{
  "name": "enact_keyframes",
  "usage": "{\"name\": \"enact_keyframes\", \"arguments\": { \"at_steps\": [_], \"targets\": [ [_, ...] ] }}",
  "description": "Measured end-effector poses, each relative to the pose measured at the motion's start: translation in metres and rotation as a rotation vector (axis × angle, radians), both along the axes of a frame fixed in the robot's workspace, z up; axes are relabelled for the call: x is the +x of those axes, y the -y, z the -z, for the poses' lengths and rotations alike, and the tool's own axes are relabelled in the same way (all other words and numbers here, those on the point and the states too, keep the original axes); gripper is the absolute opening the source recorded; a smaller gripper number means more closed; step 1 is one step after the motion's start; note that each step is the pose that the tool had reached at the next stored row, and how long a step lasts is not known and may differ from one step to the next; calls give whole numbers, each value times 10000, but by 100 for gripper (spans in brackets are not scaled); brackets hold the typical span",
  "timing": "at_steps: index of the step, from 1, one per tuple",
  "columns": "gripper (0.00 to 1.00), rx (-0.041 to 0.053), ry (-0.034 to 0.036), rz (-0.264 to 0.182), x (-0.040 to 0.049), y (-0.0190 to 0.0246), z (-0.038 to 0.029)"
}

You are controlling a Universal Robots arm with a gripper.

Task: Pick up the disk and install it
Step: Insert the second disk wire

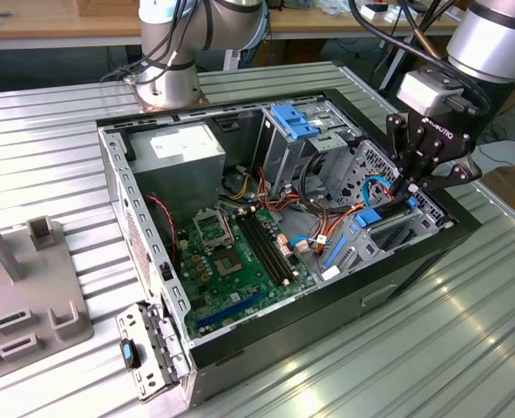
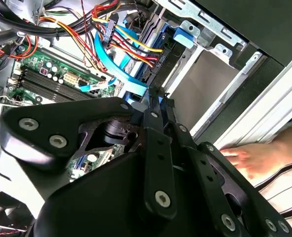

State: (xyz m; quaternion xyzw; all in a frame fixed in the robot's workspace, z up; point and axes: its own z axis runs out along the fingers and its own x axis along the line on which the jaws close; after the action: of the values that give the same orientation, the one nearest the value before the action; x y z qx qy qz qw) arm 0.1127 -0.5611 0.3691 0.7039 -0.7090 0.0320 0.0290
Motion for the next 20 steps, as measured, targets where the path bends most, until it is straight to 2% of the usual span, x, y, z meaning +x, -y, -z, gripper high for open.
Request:
{"name": "enact_keyframes", "arguments": {
  "at_steps": [4, 6, 7, 8, 9, 12, 16, 17, 20],
  "targets": [
    [16, 18, 0, 0, 0, 0, -1],
    [16, 157, 8, -38, 0, -1, 2],
    [16, 268, 17, -74, -2, 0, 3],
    [16, 468, 32, -125, -4, 2, 6],
    [16, 494, 36, -137, -5, 4, 10],
    [16, 498, 44, -139, -5, 4, 19],
    [16, 516, 171, -179, -8, 8, 47],
    [16, 520, 230, -197, -12, 10, 56],
    [16, 521, 247, -206, -20, 11, 59]
  ]
}}
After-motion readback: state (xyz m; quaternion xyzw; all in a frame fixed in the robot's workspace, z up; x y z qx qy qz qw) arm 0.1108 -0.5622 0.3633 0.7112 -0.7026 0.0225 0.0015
